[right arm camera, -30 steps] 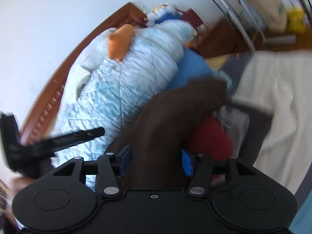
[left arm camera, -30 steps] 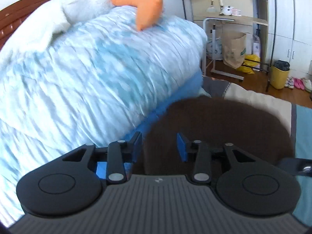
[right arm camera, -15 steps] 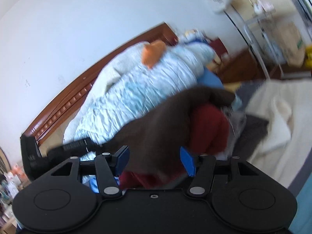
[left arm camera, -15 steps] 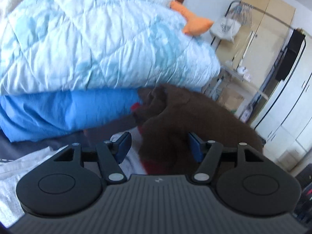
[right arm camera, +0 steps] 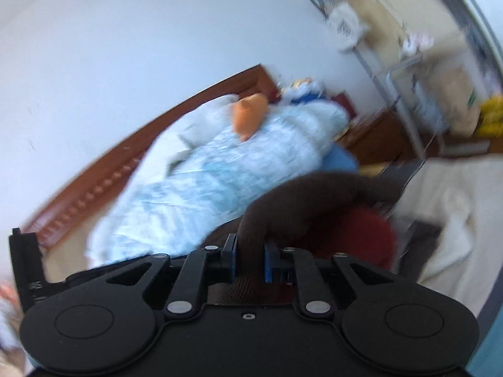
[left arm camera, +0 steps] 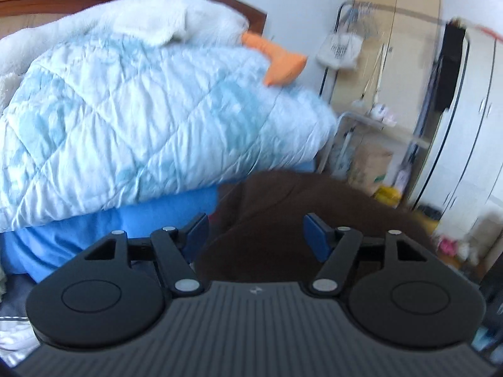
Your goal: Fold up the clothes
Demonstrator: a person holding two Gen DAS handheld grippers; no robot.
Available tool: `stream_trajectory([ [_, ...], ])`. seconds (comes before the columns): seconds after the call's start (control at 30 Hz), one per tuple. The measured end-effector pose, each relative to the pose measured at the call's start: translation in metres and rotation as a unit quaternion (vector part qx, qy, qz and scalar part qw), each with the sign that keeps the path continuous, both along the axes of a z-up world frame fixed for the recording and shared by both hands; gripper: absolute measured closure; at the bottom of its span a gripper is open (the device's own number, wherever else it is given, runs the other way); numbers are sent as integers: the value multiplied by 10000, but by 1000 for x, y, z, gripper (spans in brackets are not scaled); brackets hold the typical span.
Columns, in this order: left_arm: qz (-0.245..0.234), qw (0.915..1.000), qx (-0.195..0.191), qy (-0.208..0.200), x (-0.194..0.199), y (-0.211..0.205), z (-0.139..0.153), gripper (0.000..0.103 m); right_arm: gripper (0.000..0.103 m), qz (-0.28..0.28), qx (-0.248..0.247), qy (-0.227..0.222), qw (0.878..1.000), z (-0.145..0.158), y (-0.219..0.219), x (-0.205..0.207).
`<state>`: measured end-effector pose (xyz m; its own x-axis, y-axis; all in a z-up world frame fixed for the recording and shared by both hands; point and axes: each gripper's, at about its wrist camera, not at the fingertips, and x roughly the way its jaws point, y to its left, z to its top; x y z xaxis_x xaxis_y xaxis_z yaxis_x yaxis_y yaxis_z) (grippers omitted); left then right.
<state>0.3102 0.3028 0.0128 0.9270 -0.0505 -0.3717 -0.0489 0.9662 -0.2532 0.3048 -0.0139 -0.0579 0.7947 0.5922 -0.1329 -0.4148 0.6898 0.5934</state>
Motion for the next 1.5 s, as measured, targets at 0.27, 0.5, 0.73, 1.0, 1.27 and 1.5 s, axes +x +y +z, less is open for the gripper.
stream_trajectory([
  [0.27, 201, 9900, 102, 1396, 16, -20, -24, 35, 51, -854, -1431, 608, 9841, -30, 14, 6],
  [0.5, -64, 9894, 706, 1269, -55, -78, 3, 19, 39, -908, -1934, 254, 9766, 5, -13, -44],
  [0.73, -628, 9858, 1116, 1086, -132, -151, 19, 9, 34, -1186, -2096, 410, 9697, 42, -57, -111],
  [1.0, -1099, 9791, 1157, 1264, -194, -220, 11, 8, 34, -1208, -2294, 333, 9652, 55, -117, -168],
  [1.27, -1224, 9712, 1514, 1374, -228, -274, 5, 8, 34, -1675, -2374, 438, 9559, 52, -153, -218],
  [1.5, -1219, 9703, 1625, 1315, -245, -297, 0, 8, 34, -1856, -2587, 522, 9465, 43, -165, -239],
])
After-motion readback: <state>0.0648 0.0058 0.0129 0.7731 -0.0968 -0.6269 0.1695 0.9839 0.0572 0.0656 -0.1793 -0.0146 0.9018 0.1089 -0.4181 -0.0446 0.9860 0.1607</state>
